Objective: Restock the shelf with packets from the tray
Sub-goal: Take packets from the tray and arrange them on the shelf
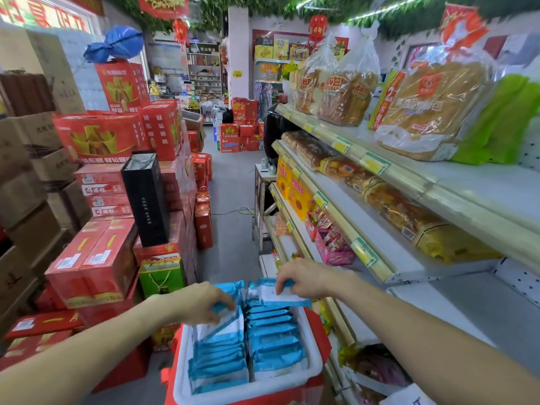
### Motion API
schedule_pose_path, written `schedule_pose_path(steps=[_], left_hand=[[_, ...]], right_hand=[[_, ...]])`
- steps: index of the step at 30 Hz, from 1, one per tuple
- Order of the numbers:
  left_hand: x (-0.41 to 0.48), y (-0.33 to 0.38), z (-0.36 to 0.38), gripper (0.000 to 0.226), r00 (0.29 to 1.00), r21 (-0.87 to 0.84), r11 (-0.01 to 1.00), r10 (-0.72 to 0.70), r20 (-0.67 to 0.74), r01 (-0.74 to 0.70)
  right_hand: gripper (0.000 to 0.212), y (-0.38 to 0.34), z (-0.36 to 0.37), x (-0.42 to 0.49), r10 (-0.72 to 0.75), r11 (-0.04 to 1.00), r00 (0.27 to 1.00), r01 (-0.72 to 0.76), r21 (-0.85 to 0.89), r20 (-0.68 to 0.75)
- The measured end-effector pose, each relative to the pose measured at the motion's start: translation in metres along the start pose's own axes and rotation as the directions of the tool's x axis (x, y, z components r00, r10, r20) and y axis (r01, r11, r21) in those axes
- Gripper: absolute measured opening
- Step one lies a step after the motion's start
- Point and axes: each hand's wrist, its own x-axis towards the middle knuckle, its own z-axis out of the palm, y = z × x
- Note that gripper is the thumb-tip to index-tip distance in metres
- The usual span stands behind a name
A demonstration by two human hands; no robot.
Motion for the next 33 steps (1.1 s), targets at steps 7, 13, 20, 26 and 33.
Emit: schedule_pose_path(steps=[7,13,20,26,33], left_hand=[[0.024,0.000,-0.128,0.047,0.985,-0.008,0.994,0.104,-0.139,-0.106],[0.048,0.055,-0.240,0.046,0.936,0.014,0.949,0.315,-0.159,-0.316],[0.081,0.153,-0.330,0.044,0.841,0.029,0.864,0.497,-0.216,-0.503],[0.099,0.255,-0.364,0.044,0.755,0.114,0.774,0.633,-0.169,-0.623],[0.116,0.372,-0.378,0.044,0.617,0.125,0.630,0.776,-0.129,-0.766]], right_hand=[[0.044,0.010,-0.135,-0.042,0.137,0.988,0.973,-0.147,-0.041,-0.183],[0.033,0.022,-0.229,-0.114,0.219,0.966,0.933,-0.248,-0.070,-0.284],[0.032,0.041,-0.276,-0.214,0.333,0.919,0.857,-0.389,-0.071,-0.394],[0.035,0.053,-0.275,-0.307,0.516,0.829,0.749,-0.559,0.022,-0.415],[0.035,0.071,-0.262,-0.422,0.659,0.708,0.612,-0.701,0.086,-0.436]])
